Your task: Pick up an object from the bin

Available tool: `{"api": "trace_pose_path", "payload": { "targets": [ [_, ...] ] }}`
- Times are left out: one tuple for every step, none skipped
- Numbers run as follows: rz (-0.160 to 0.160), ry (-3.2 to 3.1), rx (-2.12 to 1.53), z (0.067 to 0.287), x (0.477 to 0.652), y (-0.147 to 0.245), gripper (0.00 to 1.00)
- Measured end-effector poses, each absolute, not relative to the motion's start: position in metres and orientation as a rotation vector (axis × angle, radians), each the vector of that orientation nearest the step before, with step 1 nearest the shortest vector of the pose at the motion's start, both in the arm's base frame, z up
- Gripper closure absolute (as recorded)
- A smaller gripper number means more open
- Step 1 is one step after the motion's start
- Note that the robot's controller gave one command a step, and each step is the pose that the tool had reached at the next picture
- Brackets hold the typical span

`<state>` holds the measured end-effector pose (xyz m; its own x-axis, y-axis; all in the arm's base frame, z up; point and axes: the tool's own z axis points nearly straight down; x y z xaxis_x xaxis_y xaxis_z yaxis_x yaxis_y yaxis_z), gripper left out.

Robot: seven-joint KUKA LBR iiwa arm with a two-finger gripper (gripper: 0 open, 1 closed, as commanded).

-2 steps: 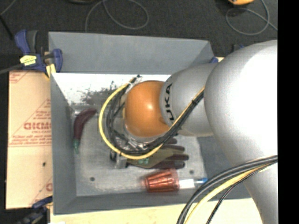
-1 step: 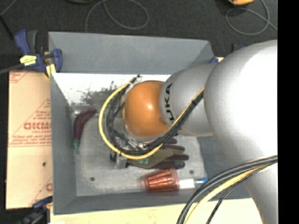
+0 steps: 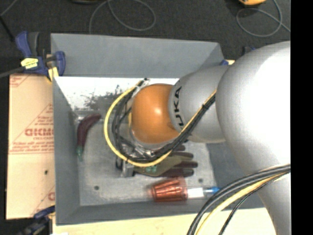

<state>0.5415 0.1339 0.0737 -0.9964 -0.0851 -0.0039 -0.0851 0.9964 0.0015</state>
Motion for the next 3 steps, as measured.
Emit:
{"api": "trace_pose_path", "payload": {
  "targets": [
    [0.0,3.141,-0.132,0.096,0.54,0.133,1.0],
    [0.002,3.133,-0.13,0.118,0.542,0.133,1.0],
    [0.002,3.13,-0.128,0.132,0.543,0.133,1.0]
  ]
}}
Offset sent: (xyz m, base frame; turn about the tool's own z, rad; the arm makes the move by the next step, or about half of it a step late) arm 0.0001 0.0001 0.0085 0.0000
